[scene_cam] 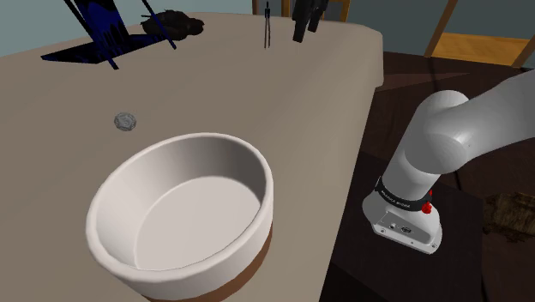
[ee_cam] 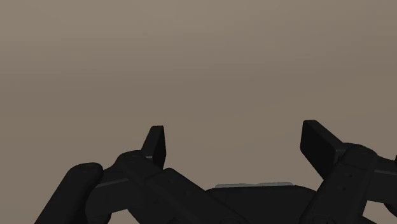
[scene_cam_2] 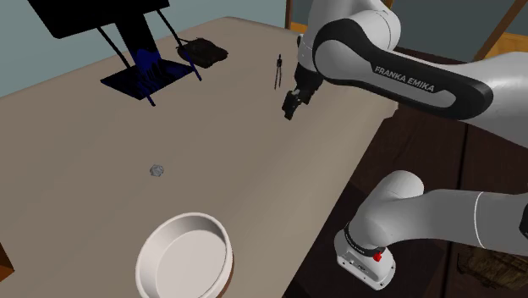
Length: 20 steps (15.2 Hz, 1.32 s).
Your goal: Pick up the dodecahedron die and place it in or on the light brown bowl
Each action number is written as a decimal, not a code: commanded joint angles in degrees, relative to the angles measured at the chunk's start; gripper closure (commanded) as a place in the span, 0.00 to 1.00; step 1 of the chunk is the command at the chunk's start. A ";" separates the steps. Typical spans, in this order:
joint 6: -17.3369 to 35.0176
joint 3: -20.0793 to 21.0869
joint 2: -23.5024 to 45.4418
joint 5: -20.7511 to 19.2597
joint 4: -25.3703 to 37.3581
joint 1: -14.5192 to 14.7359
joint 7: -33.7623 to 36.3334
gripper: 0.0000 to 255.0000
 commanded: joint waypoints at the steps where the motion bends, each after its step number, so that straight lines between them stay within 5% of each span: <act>1: 0.00 0.00 0.00 0.00 0.00 0.00 0.00 0.00; 11: 8.04 11.32 9.70 5.33 3.30 2.77 11.94 0.00; 20: 14.29 21.66 22.76 5.19 11.90 3.27 23.25 0.00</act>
